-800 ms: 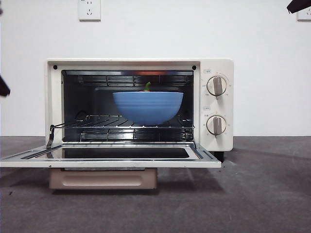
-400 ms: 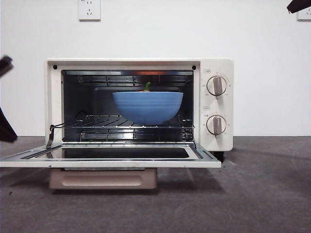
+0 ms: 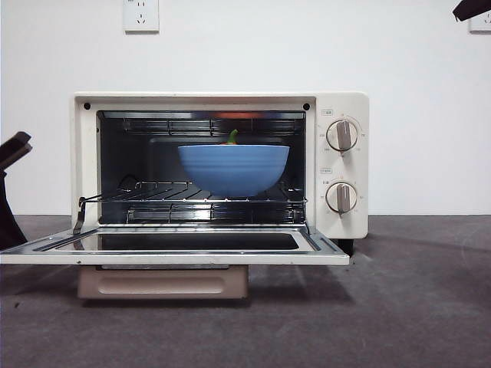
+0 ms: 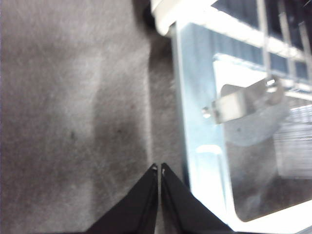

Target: Place pumpkin in the steamer

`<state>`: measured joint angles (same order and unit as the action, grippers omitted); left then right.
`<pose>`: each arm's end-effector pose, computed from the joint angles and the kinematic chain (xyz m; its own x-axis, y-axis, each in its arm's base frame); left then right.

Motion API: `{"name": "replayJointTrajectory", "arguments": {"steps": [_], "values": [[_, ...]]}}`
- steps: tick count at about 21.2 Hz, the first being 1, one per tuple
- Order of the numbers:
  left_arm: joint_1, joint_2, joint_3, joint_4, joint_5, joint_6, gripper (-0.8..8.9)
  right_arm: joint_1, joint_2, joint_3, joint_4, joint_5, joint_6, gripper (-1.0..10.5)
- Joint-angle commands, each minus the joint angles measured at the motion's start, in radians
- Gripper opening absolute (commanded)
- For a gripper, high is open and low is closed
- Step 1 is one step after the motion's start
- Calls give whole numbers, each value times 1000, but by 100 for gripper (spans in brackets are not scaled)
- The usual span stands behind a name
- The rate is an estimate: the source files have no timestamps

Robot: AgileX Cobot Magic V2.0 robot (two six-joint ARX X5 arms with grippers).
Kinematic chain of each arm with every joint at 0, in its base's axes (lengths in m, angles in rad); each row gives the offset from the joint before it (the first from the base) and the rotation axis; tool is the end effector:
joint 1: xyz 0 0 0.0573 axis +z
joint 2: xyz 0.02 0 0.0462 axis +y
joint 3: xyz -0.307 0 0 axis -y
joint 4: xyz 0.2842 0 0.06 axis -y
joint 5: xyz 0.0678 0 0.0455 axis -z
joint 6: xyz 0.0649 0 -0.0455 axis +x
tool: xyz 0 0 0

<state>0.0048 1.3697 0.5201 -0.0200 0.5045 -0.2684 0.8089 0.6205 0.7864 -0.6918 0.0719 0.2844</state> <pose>0.2719 -0.0301 0.1353 0.5671 -0.4807 -0.6689 0.0940 0.8445 -0.5272 0.1105 0.1091 0.3216 0.6475 0.5746 -0.5007 -0.5543 0.8059 0.2081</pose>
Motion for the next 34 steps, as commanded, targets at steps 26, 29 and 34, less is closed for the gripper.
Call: {"name": "replayJointTrajectory", "arguments": {"steps": [26, 29, 34], "values": [[24, 67, 1, 221, 388, -132, 14, 9, 5, 3, 7, -2, -3, 221], [29, 67, 1, 312, 388, -195, 14, 9, 5, 3, 7, -2, -3, 221], [34, 67, 1, 450, 386, -281, 14, 9, 5, 3, 7, -2, -3, 221]]}}
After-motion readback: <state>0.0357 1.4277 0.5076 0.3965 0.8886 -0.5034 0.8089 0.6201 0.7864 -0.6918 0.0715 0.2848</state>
